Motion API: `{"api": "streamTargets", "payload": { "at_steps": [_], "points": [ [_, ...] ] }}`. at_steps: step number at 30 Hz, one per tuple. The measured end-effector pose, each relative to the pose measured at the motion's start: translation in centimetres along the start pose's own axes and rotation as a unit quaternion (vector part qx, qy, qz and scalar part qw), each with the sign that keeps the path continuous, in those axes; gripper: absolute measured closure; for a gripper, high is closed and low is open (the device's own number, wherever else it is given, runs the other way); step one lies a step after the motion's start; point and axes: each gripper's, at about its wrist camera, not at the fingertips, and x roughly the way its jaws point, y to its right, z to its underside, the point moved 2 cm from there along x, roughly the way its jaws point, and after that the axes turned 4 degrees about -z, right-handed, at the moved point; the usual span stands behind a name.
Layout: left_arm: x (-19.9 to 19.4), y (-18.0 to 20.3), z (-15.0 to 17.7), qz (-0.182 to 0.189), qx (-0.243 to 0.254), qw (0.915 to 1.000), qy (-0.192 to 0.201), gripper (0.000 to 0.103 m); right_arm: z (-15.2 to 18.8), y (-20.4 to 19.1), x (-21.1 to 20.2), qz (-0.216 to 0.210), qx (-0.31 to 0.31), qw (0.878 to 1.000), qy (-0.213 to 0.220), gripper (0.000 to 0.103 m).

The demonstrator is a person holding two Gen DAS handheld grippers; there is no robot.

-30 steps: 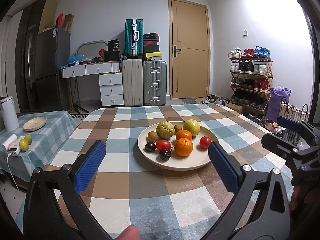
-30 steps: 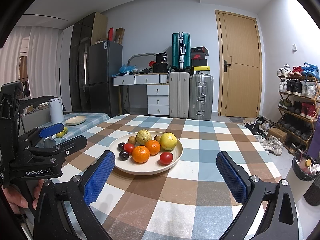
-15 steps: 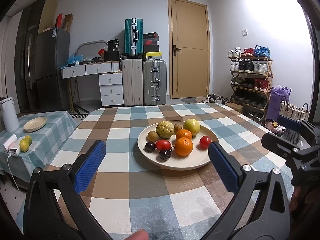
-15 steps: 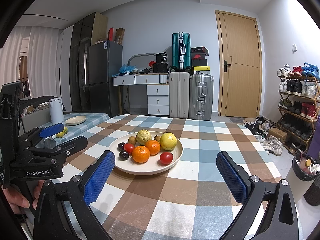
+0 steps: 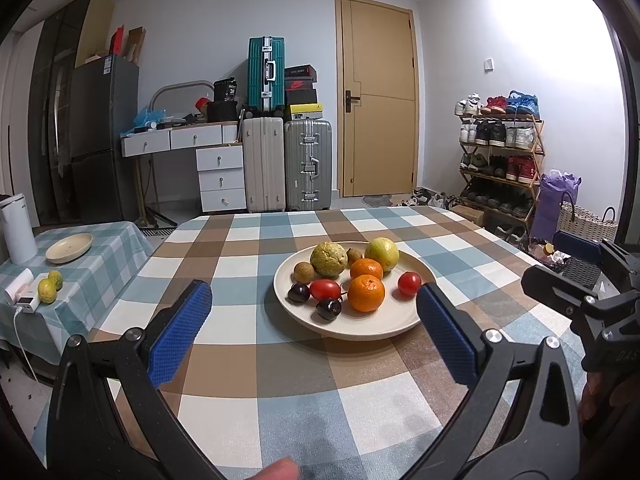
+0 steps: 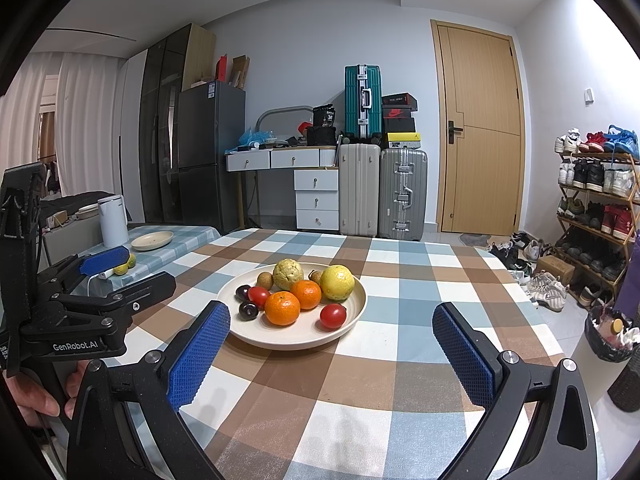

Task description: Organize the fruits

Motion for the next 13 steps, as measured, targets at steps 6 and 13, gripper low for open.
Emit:
{"api": "streamTargets", "payload": {
  "at_steps": [6, 13],
  "points": [
    [0.08, 0.14, 0.03, 0.003, 0.001, 1.0000, -0.004, 0.001, -0.01, -0.01, -0.13, 0.000, 0.000, 1.000, 0.000, 0.000],
    [-0.04, 0.81, 0.00, 0.020, 0.007, 0.9998, 0.001, 0.001, 0.02, 0.01, 0.05, 0.000, 0.000, 1.000, 0.000, 0.000]
  ]
}}
